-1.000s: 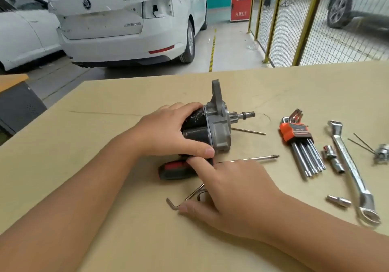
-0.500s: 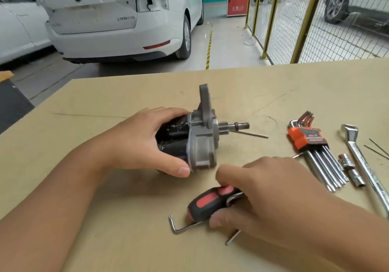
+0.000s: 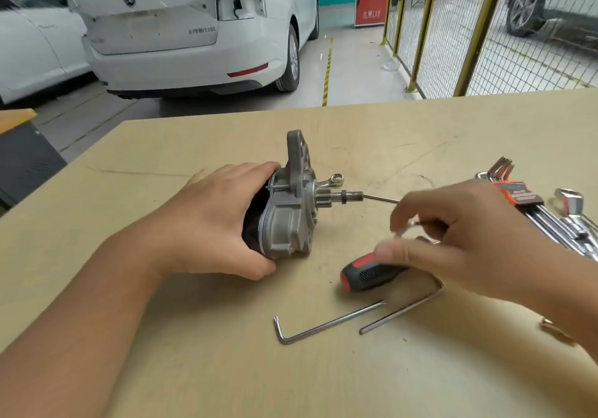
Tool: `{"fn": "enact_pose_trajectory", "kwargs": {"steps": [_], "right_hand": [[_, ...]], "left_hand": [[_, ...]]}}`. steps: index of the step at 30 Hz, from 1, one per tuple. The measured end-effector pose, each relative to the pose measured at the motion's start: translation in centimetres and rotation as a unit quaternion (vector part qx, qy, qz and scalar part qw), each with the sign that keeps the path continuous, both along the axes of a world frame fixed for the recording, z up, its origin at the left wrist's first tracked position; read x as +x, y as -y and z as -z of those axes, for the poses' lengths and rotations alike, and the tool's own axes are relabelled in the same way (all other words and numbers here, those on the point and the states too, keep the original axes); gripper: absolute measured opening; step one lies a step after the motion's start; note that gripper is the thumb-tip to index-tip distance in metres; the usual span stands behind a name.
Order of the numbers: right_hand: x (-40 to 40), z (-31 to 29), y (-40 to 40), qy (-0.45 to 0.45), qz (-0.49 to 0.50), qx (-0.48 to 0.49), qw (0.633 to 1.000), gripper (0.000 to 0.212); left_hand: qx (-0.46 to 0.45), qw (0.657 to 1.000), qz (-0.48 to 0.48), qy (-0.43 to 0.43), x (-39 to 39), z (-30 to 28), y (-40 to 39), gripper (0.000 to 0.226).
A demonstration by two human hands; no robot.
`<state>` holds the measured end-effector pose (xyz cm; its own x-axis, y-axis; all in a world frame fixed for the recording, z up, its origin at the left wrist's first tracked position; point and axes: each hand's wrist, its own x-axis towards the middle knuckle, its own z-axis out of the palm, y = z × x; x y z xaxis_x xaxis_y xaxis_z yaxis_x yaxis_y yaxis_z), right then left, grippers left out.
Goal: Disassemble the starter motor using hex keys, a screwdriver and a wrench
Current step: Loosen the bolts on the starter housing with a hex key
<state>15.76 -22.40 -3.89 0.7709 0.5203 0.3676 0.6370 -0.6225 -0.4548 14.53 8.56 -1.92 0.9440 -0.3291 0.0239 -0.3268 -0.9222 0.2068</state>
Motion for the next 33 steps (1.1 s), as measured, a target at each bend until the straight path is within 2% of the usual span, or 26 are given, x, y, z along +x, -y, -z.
{"fn": "enact_pose_trajectory", "kwargs": {"steps": [2,4,7,10,13,17,19,22,26,29,31,33], "right_hand": [[0.2,0.1,-0.1,0.019,0.026,0.113,0.993,0.045],[0.3,0.5,-0.4,0.040,0.046,0.151,0.987,0.052],[0.3,1.3,-0.6,0.032,0.048,0.162,0.985,0.061],[0.2,1.8,-1.0,0.021,0.045,0.153,0.987,0.055],[0.0,2.0,-1.4,0.021,0.048,0.157,0.986,0.048],[-0.1,2.5,-1.7,0.032,0.084,0.221,0.971,0.043],[-0.1,2.4,-1.8,0.018,0.100,0.295,0.950,0.036],[-0.2,2.0,-1.9,-0.030,0.089,0.409,0.908,0.032],[0.1,1.5,-2.0,-0.109,0.063,0.491,0.862,0.028],[0.0,1.5,-2.5,-0.181,0.005,0.573,0.799,0.021],[-0.2,1.4,-2.8,-0.217,0.005,0.605,0.766,0.017],[-0.5,1.5,-3.2,-0.243,0.019,0.615,0.750,0.011]], "left_hand": [[-0.022,1.000,0.011,-0.003,0.0,-0.2,-0.1,0.107],[-0.060,0.998,0.024,-0.029,-0.1,-0.5,-0.6,0.102],[-0.131,0.986,0.038,-0.092,-0.4,-0.7,-1.5,0.104],[-0.189,0.974,0.021,-0.119,-0.5,-0.9,-2.1,0.116],[-0.222,0.969,0.016,-0.109,-0.4,-1.2,-2.2,0.100],[-0.243,0.963,0.018,-0.113,0.1,-1.9,-1.7,0.080],[-0.252,0.960,0.031,-0.118,0.1,-1.8,-1.6,0.074],[-0.254,0.962,0.037,-0.099,-0.2,-1.4,-2.0,0.083],[-0.224,0.969,0.072,-0.072,-1.2,-0.5,-2.6,0.100],[-0.204,0.976,0.076,-0.019,-1.8,0.4,-3.0,0.106],[-0.180,0.980,0.085,0.009,-2.4,0.7,-3.4,0.111],[-0.145,0.984,0.096,0.035,-2.6,0.8,-3.7,0.113]]}}
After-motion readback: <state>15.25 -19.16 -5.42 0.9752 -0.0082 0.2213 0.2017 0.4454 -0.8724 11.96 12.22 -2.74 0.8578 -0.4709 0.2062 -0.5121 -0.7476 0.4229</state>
